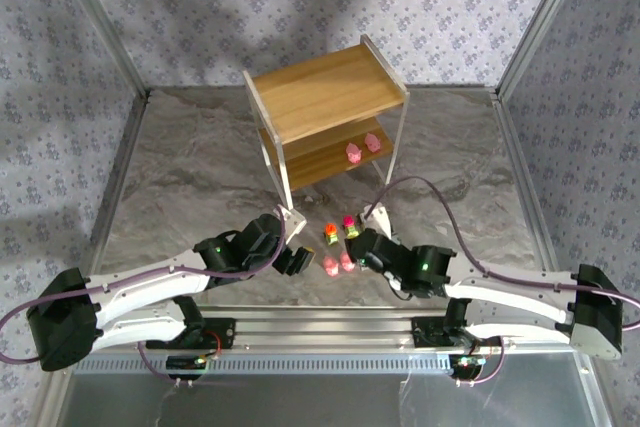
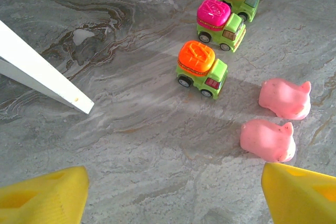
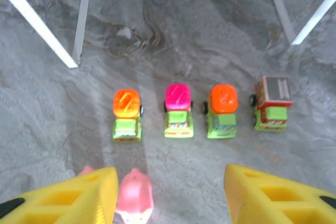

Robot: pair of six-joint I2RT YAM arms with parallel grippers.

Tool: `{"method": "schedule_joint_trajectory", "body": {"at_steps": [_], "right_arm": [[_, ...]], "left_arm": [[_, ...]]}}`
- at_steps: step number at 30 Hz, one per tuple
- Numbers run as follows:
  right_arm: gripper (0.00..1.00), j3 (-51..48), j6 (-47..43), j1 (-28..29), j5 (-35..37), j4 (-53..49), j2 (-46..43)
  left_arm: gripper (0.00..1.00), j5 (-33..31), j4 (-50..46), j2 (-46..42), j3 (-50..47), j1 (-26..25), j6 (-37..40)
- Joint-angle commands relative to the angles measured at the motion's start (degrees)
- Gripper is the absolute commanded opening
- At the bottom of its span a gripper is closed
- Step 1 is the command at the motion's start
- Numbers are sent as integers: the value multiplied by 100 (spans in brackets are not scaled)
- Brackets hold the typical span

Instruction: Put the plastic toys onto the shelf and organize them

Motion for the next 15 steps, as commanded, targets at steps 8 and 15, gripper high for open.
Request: {"method": "schedule_joint_trajectory", "body": {"at_steps": [8,15], "right_arm": [[62,-525,1170,763,460,-4,35],[72,-707,1537,1124,542,183,392]], "left_arm": [[85,-57,-78,-52,110,-5,84],[85,-64,-90,-81,108,-8,84]]}}
